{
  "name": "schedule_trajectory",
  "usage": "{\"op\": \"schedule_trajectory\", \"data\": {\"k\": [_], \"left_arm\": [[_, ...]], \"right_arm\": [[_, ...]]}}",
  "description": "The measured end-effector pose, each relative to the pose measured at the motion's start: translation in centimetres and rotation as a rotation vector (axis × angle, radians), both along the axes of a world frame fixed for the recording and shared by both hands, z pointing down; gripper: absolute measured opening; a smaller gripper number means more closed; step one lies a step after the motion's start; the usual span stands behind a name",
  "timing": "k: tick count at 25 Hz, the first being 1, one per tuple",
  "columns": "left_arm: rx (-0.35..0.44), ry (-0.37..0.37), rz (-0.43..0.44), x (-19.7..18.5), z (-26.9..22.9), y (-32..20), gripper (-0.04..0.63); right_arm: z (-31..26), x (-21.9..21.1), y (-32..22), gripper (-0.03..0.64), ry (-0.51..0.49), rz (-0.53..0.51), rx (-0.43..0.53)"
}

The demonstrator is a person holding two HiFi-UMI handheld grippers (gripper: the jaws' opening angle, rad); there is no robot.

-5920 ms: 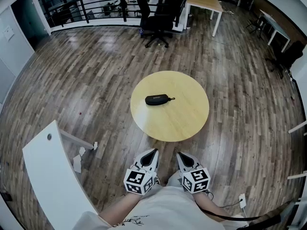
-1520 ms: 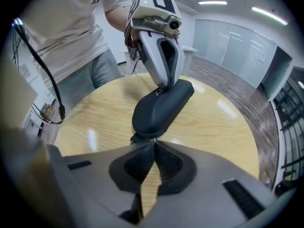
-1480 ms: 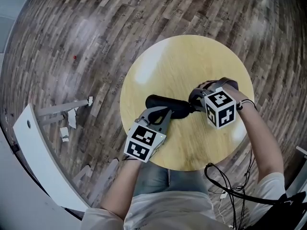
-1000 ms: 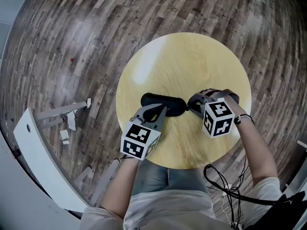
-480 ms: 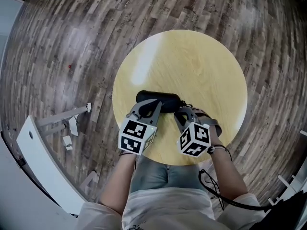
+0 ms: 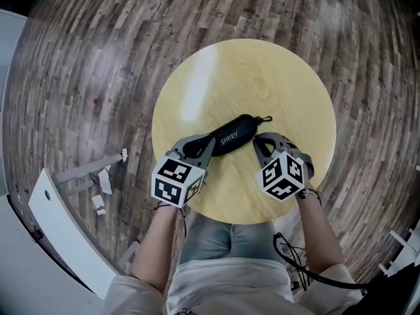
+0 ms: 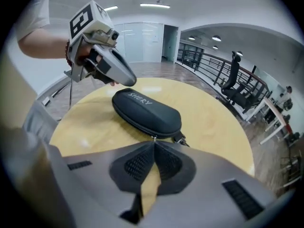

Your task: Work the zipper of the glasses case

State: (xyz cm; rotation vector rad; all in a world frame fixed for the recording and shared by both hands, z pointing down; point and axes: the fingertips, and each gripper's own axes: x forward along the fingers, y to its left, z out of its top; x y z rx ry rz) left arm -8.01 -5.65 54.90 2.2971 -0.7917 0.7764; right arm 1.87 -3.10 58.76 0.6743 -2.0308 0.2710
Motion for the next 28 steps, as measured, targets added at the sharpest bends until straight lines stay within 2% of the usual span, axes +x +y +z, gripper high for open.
{"op": "schedule_trajectory", "data": {"k": [5,10,15,24,28], "left_arm": [[-0.009,0.043,0.083,3.4,-0.3,1.1,0.008],[0.008,-0.025,0.156,5.5,0.5,2.0,0.006],[0.016,-0.01,0.141,5.5,0.5,2.0,0.006],[0.017,0.002,0.124,5.3,0.6,2.1,0.008],[-0.016,0.033,0.116,5.4,0.4,2.1,0.008]], "right_arm": [[0.4,2.5,-2.4,-0.002,0.05,-0.083,0.036],[0.8,2.2,-2.5,-0.002,0.054,-0.113,0.017],[0.7,0.6,-0.2,-0.002,0.004,-0.095,-0.03],[0.8,-7.2,5.5,-0.002,-0.121,-0.008,-0.08],[0.7,-6.8,5.5,-0.002,-0.123,-0.027,-0.081]]}}
